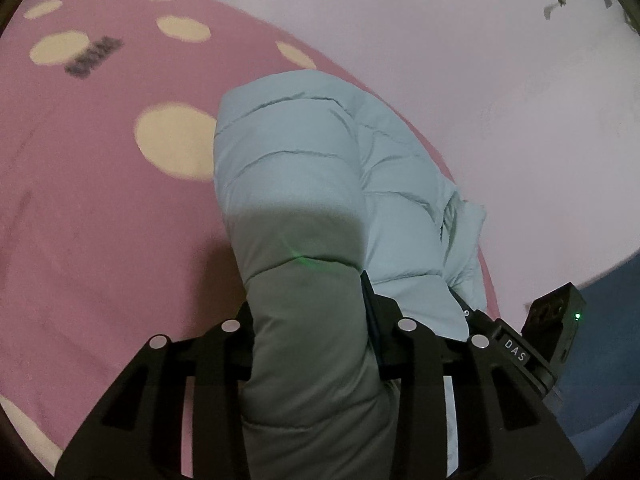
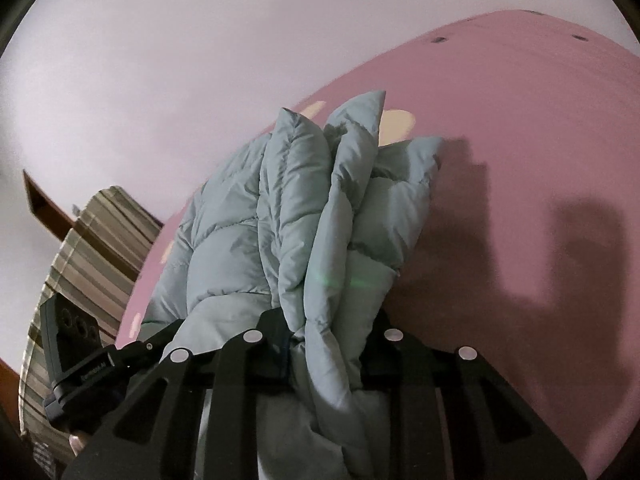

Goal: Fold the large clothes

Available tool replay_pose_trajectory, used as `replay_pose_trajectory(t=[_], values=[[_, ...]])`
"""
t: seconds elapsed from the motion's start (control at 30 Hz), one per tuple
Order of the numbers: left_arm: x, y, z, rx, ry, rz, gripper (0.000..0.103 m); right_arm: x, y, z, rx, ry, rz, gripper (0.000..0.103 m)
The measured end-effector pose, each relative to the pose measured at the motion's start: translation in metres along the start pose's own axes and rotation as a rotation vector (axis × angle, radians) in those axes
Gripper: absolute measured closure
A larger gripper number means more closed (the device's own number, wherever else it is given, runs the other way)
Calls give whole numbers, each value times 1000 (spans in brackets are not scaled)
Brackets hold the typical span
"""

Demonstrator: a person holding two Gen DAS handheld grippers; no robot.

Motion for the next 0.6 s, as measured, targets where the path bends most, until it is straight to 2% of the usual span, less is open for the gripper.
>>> replay_pose_trajectory(t=[0.13,0.27,0.47,0.6], values=[[12,12,24,-46,-16,47,68,32,-26,12,-2,27,49,79],[42,26,46,-68,-16,88,68,59,-60,18,13,49,78,79],[89,24,52,-49,19,138,68,70,-99,10,63,65,64,79],[103,19,48,-47,30,143,66,64,-114,3,84,45,53,79]])
Point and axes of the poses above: each gripper's, at about its wrist camera, not at the fingertips, and y roughly against the way its jaws point, x to its left, z to its top, the point moved 3 cm from there along -y, roughly the way its jaws point, and after that the axes turned 13 degrees about -z, right-handed, at the moved point
